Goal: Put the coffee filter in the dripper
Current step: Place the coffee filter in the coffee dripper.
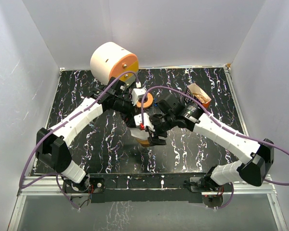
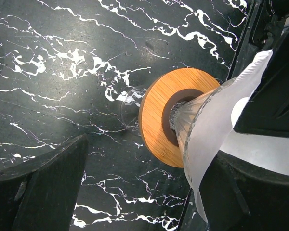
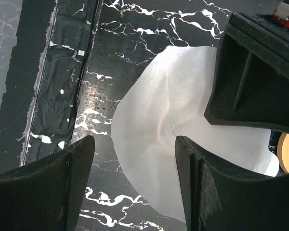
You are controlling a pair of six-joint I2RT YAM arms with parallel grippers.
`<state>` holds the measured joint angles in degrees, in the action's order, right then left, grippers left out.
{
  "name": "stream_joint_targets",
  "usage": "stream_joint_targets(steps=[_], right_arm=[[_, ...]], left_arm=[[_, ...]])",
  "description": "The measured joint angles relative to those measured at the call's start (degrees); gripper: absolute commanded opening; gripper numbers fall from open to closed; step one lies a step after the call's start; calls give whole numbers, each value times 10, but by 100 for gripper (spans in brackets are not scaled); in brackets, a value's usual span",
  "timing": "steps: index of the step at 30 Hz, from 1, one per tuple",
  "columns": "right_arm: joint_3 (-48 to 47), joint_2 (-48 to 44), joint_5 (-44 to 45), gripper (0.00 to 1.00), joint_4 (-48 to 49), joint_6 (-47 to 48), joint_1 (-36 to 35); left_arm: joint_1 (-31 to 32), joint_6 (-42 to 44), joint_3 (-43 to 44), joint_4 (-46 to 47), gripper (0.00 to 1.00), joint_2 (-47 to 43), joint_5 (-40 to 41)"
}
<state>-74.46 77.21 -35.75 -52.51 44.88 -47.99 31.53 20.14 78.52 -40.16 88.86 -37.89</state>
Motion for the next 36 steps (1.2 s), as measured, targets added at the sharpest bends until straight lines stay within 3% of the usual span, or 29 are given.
stream_joint_targets(steps=[17, 36], right_arm=[[3, 25, -2, 64, 4, 0, -16], [-40, 12, -12, 76, -16, 0, -15]], left_arm=[[13, 13, -14, 14, 87, 6, 13], [13, 63, 8, -41, 97, -7, -14]])
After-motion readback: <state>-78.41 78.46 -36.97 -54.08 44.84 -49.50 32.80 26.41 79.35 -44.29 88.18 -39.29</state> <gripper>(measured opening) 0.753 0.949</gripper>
